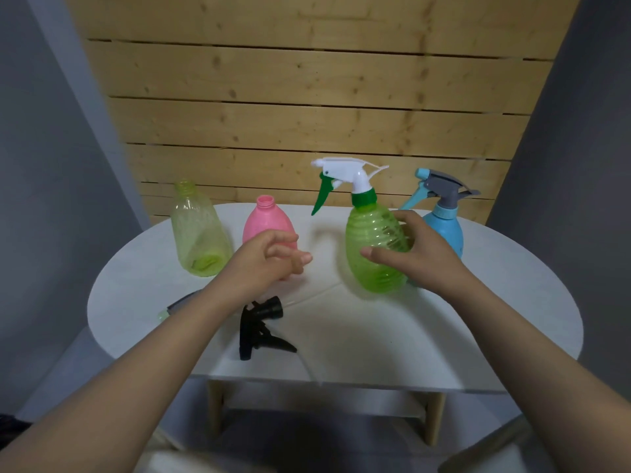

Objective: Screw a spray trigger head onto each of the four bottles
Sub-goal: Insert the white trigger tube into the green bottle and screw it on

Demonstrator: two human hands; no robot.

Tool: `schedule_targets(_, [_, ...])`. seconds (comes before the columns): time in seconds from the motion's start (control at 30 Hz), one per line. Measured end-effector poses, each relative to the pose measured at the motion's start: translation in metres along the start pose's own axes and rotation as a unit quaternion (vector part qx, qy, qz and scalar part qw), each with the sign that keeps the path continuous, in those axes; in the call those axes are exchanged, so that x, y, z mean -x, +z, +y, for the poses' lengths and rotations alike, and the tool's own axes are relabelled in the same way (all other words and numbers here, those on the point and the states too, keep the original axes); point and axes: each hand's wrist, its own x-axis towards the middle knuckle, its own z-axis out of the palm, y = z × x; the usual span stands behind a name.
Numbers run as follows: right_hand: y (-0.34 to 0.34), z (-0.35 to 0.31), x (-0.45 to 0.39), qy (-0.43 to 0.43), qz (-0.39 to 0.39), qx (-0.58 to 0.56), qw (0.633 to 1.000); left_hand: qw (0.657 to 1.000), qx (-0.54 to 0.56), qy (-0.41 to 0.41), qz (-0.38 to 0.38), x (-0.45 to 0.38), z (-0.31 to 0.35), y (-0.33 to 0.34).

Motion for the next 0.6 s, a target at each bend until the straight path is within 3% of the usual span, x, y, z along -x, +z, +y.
schedule_targets(0.3, [0.034,0.012,-0.028,-0.017,-0.012,-0.038,0.999,0.991,-0.132,-0.003,-0.02,-0.002,-0.02,0.006])
schedule_targets(0.43, [0.041,0.021,-0.037,0.008,-0.035,-0.068,0.997,0.974,-0.22,0.005,-0.047,-0.001,-0.029,0.005])
schedule_targets(0.6, [0.043,0.028,-0.036,0.048,-0.073,-0.09,0.992,0.967,-0.246,0.007,-0.061,-0.003,-0.036,0.001])
